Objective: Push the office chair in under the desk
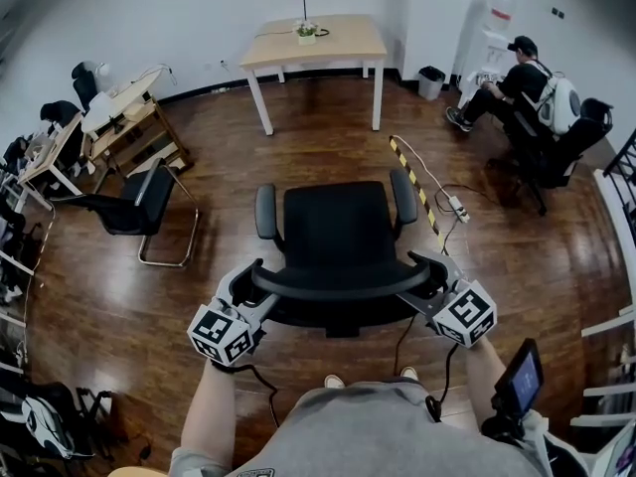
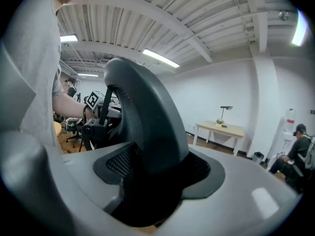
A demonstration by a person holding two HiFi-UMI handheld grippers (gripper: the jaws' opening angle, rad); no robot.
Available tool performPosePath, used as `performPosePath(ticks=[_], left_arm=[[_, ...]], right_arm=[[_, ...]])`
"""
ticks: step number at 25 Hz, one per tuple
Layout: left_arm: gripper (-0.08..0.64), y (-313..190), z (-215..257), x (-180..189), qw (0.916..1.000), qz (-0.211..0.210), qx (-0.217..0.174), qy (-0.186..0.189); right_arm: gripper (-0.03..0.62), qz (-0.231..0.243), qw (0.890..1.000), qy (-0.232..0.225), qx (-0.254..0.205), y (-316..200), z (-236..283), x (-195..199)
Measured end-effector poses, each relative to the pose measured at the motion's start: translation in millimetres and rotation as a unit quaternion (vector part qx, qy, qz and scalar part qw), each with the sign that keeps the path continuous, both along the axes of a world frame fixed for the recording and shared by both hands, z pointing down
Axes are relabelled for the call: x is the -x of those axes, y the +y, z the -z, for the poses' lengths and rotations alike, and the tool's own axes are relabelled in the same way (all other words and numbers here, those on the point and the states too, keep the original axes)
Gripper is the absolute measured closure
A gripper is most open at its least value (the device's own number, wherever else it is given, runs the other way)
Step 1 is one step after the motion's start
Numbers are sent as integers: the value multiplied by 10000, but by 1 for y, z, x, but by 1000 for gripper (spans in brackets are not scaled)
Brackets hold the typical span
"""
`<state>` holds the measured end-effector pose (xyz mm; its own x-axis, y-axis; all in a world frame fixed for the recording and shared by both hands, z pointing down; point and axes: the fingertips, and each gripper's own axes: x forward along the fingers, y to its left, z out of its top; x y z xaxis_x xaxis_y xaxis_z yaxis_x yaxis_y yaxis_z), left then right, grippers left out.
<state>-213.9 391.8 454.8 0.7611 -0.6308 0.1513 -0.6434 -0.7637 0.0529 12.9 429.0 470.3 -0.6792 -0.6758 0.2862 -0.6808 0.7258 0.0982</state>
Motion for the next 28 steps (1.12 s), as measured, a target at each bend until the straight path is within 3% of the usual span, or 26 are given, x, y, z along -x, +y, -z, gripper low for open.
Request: performPosePath(ticks=[12,19,28], left_arm=[[278,-5,1,-1,9999,-41,88,47],[281,-12,7,-2,9997,-164,171,98],[279,-73,10,-1,9995,-66,324,10]], right_arm=[[301,-67,10000,-24,-13,-5,1,1],[322,211,9995,-194,128,-9,3,7],[339,411,9987,-256,175,-65,4,10]])
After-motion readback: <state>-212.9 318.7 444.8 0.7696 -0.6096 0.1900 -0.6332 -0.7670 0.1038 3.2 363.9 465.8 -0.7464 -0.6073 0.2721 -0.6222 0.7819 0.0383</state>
